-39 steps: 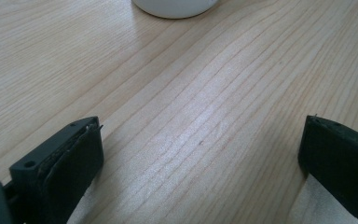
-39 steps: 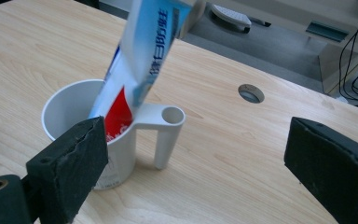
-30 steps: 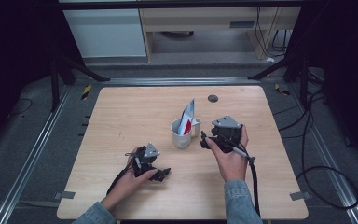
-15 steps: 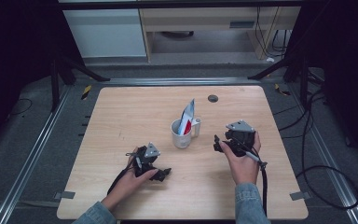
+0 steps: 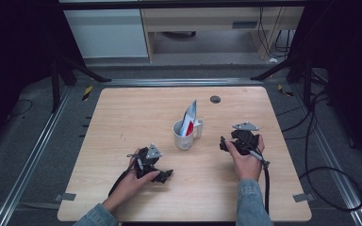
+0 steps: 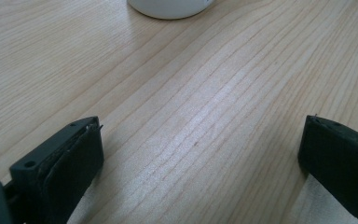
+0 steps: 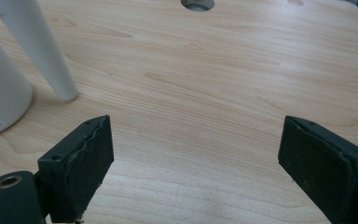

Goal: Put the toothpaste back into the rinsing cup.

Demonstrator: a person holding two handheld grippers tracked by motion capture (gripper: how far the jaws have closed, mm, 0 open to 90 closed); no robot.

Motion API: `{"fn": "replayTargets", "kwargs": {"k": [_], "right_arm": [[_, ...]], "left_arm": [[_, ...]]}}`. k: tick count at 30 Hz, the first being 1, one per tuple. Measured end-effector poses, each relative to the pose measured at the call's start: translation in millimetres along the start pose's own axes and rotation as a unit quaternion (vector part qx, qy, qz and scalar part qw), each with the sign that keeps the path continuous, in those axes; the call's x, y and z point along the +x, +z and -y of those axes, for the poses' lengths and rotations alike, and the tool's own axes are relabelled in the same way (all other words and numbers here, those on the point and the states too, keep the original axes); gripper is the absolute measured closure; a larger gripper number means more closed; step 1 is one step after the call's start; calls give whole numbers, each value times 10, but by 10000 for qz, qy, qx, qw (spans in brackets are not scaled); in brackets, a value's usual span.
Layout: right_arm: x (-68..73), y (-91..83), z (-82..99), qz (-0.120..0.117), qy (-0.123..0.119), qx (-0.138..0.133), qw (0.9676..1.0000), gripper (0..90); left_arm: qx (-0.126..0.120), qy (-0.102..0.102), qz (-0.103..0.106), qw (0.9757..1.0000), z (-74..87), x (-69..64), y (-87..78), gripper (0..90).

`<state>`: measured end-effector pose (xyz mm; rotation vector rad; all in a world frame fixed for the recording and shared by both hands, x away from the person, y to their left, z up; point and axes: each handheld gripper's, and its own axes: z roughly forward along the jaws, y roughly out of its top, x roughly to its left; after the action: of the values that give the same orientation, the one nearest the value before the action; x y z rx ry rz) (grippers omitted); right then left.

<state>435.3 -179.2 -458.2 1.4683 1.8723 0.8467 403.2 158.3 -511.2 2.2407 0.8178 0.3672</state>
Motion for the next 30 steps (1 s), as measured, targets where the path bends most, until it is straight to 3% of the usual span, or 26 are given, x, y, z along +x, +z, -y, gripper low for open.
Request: {"fn": "replayTargets", "kwargs": {"k": [6,8,14,23,27,30], "right_arm": [[-49,101,30,-23,130,197,9997,100],[-67,122,45,-135,300,203,9993,99],[-128,189,126,-98,447,342,9984,104],[-172,263,271,-32,588,407,9974,109],[-160,278,287,-52,785,373,9962,114],[-156,303,305,14,770,374,9963,114]], "left_arm": [[-4,10,15,10000,3,1,-2,0],[-4,9,14,10000,2,1,-2,0],[-6,8,14,10000,3,1,-2,0],[1,10,7,10000,2,0,-3,0],[-4,7,14,10000,2,0,-2,0],[-4,7,14,10000,3,0,-2,0]]}}
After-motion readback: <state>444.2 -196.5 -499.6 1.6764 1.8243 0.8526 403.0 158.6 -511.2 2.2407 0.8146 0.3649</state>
